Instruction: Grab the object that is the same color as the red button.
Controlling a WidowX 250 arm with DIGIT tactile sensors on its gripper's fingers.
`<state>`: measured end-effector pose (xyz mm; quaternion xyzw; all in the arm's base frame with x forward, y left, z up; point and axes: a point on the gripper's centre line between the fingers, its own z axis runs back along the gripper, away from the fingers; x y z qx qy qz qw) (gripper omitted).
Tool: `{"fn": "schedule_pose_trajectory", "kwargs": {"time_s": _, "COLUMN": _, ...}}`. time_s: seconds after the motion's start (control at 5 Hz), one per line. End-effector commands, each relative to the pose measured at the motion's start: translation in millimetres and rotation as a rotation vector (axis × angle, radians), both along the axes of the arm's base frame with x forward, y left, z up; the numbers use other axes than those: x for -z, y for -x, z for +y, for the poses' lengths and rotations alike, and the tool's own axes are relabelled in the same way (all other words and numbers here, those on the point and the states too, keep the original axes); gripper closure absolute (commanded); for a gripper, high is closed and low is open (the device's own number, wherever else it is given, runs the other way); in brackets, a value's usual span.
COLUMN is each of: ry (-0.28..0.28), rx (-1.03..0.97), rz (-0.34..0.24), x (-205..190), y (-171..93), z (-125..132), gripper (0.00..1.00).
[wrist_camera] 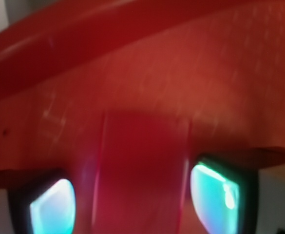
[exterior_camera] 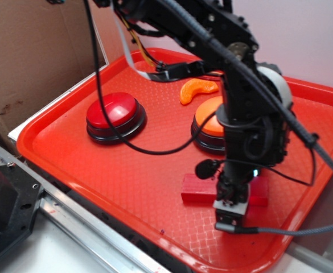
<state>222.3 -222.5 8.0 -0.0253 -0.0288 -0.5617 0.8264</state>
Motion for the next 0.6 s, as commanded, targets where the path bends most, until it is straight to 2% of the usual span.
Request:
{"fn": "schedule_pose_trajectory", "kwargs": {"time_s": 0.0, "ry": 0.030, "rx": -0.018, "rz": -0.050, "x": -11, "y": 11, "z": -7, "gripper": 1.00}}
{"fn": "schedule_pose_trajectory", "kwargs": {"time_s": 0.2, "ry": -0.020, "rx": -0.098, "rz": -0.035, "x": -32, "y": 13, "z": -1, "gripper": 1.00}}
{"fn": "schedule_pose_trajectory", "kwargs": {"time_s": 0.4, "ry": 0.022, "rx": -0.244, "rz": -0.025, "x": -70, "y": 20, "z": 15, "gripper": 1.00}}
